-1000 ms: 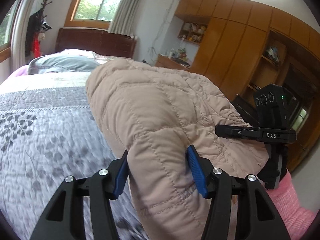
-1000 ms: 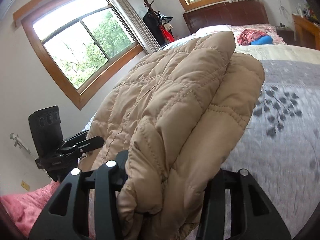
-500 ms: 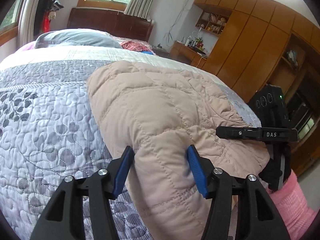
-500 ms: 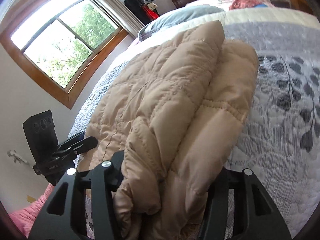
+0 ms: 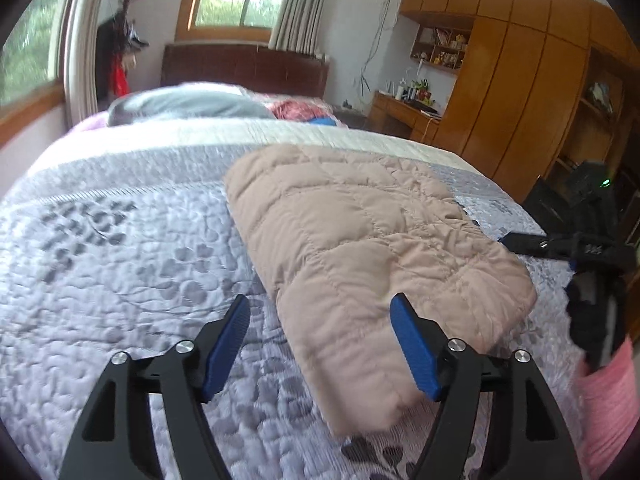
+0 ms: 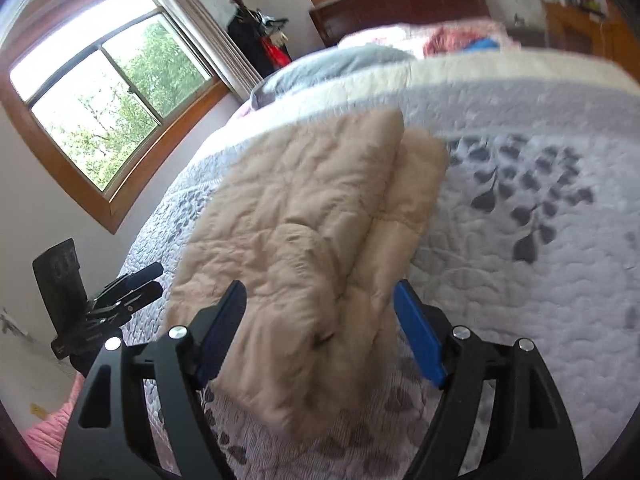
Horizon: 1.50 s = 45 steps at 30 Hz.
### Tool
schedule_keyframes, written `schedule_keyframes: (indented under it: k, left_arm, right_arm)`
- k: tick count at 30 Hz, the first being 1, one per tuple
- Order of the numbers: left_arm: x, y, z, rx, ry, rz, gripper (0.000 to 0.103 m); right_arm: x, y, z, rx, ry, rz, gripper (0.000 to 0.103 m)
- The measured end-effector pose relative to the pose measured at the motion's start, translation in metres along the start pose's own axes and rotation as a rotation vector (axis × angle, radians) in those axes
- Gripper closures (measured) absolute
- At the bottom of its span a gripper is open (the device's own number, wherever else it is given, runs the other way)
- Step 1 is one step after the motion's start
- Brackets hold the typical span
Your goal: Fold large clothes
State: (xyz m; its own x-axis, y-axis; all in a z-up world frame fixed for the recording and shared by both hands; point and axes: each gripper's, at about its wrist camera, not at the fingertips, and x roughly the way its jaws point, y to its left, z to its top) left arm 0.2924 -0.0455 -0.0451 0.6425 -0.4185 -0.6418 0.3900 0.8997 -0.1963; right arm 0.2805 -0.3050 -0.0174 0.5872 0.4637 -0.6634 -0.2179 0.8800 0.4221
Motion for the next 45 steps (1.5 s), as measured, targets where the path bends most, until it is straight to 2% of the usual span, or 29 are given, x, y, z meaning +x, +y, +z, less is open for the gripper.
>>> schedule_keyframes:
  k: [5, 10, 14, 18, 23, 27, 31, 35, 45]
  left_arm:
    - [-0.011, -0.014, -0.009, 0.052, -0.013, 0.043, 0.029]
    - [0.003, -0.015, -0.022, 0.064, 0.044, 0.082, 0.028]
    - [0.015, -0.015, -0.03, 0.062, 0.071, 0.084, 0.027]
    - [0.012, -0.017, -0.03, 0.051, 0.072, 0.1, 0.028]
    - [-0.006, -0.019, -0.031, -0.006, 0.072, 0.11, 0.028]
    - [-0.021, -0.022, -0.036, -0.076, 0.081, 0.1, 0.021]
    - [-0.041, -0.035, -0.041, -0.066, 0.058, 0.139, 0.011]
    - [-0.061, -0.052, -0.046, -0.042, 0.039, 0.185, 0.007]
    - [-0.097, -0.081, -0.059, -0.001, 0.011, 0.25, 0.004]
  right_arm:
    - [-0.005, 0.008, -0.02, -0.054, 0.004, -0.094, 0.028]
    - [0.014, -0.024, -0.042, 0.013, 0.071, -0.151, 0.034]
    - [0.035, -0.046, -0.055, 0.078, 0.105, -0.095, 0.034]
    - [0.032, -0.054, -0.056, 0.127, 0.093, -0.051, 0.034]
    - [-0.001, -0.026, -0.061, 0.051, 0.015, -0.133, 0.033]
    - [-0.025, 0.002, -0.074, -0.006, -0.034, -0.209, 0.013]
    - [-0.044, 0.03, -0.085, -0.076, -0.069, -0.281, 0.005]
    - [-0.06, 0.048, -0.096, -0.093, -0.102, -0.303, 0.003]
    - [-0.08, 0.077, -0.116, -0.111, -0.103, -0.389, 0.003]
